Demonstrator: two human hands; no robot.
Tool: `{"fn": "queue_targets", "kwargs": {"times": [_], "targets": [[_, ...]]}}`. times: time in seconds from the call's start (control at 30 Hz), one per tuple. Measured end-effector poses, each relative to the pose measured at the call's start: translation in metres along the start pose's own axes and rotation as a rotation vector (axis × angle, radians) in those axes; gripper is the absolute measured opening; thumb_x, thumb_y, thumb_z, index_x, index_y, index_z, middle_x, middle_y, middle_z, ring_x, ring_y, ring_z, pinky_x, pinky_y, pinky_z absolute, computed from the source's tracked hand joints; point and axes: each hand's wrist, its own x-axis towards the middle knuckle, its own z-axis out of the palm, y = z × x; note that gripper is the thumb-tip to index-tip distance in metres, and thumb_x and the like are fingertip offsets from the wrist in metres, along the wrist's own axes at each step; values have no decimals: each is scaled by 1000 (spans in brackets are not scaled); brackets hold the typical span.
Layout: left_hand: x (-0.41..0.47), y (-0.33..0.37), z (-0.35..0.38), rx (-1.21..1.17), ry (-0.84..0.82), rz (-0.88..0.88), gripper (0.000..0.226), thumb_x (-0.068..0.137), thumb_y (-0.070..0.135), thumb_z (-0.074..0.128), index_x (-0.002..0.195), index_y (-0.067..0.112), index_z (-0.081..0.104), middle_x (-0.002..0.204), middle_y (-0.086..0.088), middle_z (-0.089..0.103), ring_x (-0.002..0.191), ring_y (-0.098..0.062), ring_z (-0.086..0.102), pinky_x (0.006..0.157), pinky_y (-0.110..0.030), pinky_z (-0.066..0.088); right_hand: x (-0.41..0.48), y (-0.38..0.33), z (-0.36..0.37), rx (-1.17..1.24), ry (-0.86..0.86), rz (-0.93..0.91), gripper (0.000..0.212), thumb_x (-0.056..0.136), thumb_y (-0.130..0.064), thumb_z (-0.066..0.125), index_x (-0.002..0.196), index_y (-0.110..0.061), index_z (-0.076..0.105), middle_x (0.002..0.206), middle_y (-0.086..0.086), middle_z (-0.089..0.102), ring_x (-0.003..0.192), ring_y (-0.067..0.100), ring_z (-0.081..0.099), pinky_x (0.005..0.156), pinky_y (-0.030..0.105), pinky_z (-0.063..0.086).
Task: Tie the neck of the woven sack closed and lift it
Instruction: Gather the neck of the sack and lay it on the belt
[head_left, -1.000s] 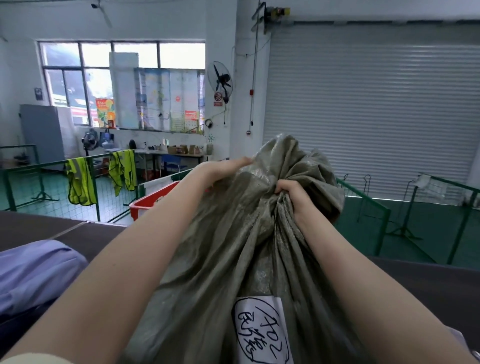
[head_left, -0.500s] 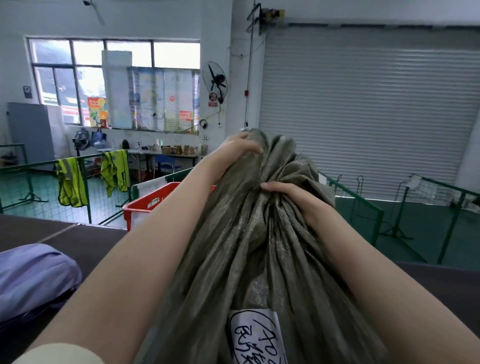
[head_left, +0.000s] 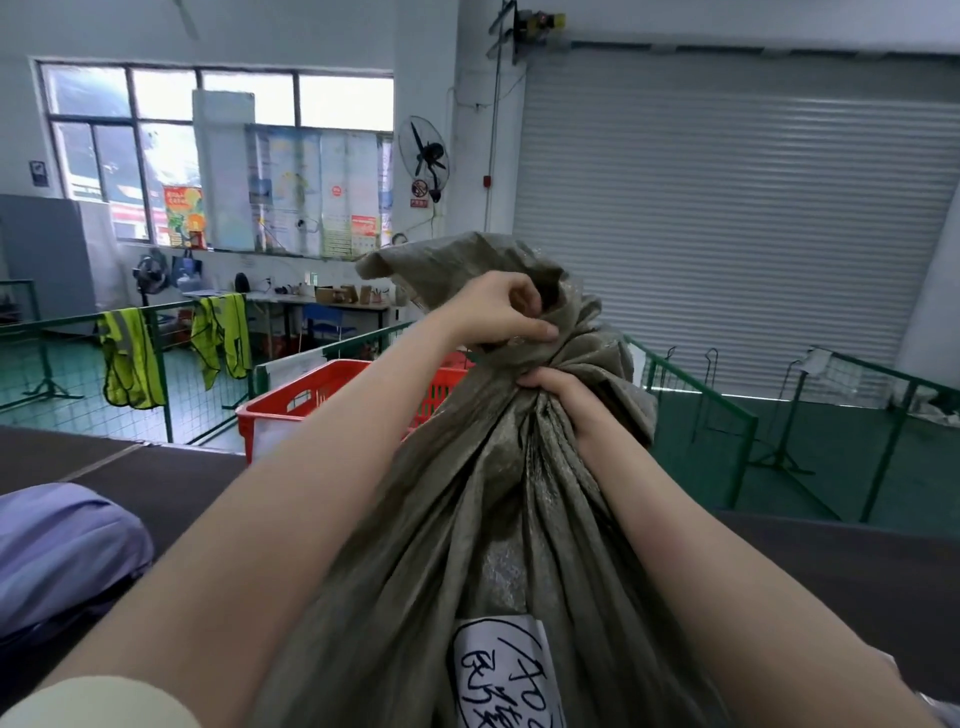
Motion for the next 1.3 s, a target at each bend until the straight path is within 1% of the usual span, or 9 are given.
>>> {"fn": "queue_targets", "kwargs": {"times": [0.17,0.27,0.4,0.5,0.67,0.93,1.1,1.2,1.3], "targets": [[-31,-11,-21,430,-693,-614,89,66,74,55,126,9,44,122,-4,53,117,-28,54,100,-34,40,0,1,0,34,38,22,24,85,-14,43,83,-1,63,61,10,71,57,21,67,67,29,52],[-41,-41,-7,287,-776,-588,134,30,85,66,144,24,30,150,4,35,138,-18,34,117,-39,24,-3,3,10,-31,40,-12,22,81,-12,46,85,0,63,72,13,69,71,25,62,74,31,50],[-65,-43,29,-285,-520,-371,41,86,29,60,124,16,53,117,7,61,101,-6,58,93,-18,45,-8,-3,22,-254,15,-82,15,78,-8,51,86,-5,64,74,7,69,69,21,62,70,26,51],[-74,-42,50,-611,-351,-335,11,82,16,63,91,21,66,85,11,72,75,-5,67,82,-22,51,-20,-21,31,-593,9,-158,9,79,-8,58,82,-10,66,64,-6,70,70,16,61,60,16,51],[-69,-43,74,-806,-87,-331,33,54,21,68,87,17,70,90,-5,71,92,-20,66,95,-35,48,-19,-42,40,-1325,36,-362,42,73,-27,71,113,-18,63,108,-5,60,104,11,54,90,18,40],[-68,-41,71,-992,32,-484,4,63,8,46,64,7,50,37,4,58,41,-9,55,56,-19,44,-18,-47,-20,-848,-215,267,51,82,-59,44,103,-16,64,112,4,69,94,15,66,88,26,51],[-66,-47,72,-970,38,-458,13,75,7,45,62,7,48,33,4,56,34,-5,53,47,-13,43,-44,-55,-48,-918,-313,394,70,51,-58,76,103,-12,65,92,-1,74,77,9,71,69,21,58],[-67,-45,73,-981,-27,-431,27,86,5,36,68,5,56,41,1,64,37,-6,60,45,-11,47,-38,-29,-31,-1213,-148,108,31,88,-35,55,109,-14,63,105,0,66,94,13,62,91,26,49],[-71,-46,67,-1086,-105,-405,43,92,15,38,65,9,71,54,-1,71,48,-9,67,50,-14,54,-30,-13,-18,-1293,27,-208,23,86,-24,61,98,-7,70,91,1,64,88,11,55,80,24,40]]}}
